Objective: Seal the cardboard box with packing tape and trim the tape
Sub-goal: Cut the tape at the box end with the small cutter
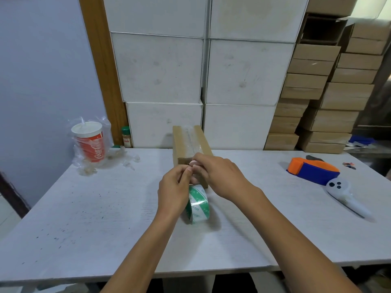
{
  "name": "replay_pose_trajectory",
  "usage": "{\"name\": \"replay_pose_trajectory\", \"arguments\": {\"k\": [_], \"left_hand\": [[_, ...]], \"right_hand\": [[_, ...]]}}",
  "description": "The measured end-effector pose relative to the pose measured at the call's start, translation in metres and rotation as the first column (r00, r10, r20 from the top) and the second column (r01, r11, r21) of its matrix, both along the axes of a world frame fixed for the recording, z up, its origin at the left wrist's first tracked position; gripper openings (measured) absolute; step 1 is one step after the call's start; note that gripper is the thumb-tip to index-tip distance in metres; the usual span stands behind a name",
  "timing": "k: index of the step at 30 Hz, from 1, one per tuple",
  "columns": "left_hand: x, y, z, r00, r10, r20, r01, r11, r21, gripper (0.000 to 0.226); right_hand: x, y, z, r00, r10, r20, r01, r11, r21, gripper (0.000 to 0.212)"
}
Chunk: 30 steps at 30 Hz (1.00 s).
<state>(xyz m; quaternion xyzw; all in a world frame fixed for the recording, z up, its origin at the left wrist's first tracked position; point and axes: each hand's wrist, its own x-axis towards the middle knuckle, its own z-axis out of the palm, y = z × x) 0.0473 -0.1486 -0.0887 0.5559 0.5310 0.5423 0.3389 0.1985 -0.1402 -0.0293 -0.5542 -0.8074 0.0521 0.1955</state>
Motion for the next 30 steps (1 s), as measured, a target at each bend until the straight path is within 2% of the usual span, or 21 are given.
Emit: {"name": "replay_pose_trajectory", "arguments": {"k": [7, 13, 21, 30], "left_hand": [[0.004, -0.003, 0.004, 1.0, 0.001, -0.009, -0.001, 1.0, 0.017, 0.023], [0.002, -0.005, 0.004, 0.998, 0.055, -0.017, -0.055, 0.998, 0.015, 0.026], [0.002, -0.006, 0.007, 0.999, 0.043, 0.004, -0.043, 0.999, -0.008, 0.025], [-0.004, -0.005, 0.007, 0.998, 0.051, 0.043, -0.051, 0.999, -0.016, 0.024]], "right_hand": [[0.001, -0.004, 0.0, 1.0, -0.014, 0.016, 0.014, 1.0, -0.001, 0.02], [0.01, -0.008, -0.003, 0.998, -0.05, 0.042, 0.049, 0.998, 0.026, 0.02], [0.008, -0.01, -0.008, 0.996, -0.052, 0.068, 0.049, 0.998, 0.042, 0.019], [0.034, -0.01, -0.029, 0.992, -0.097, 0.08, 0.099, 0.995, -0.023, 0.02]]}}
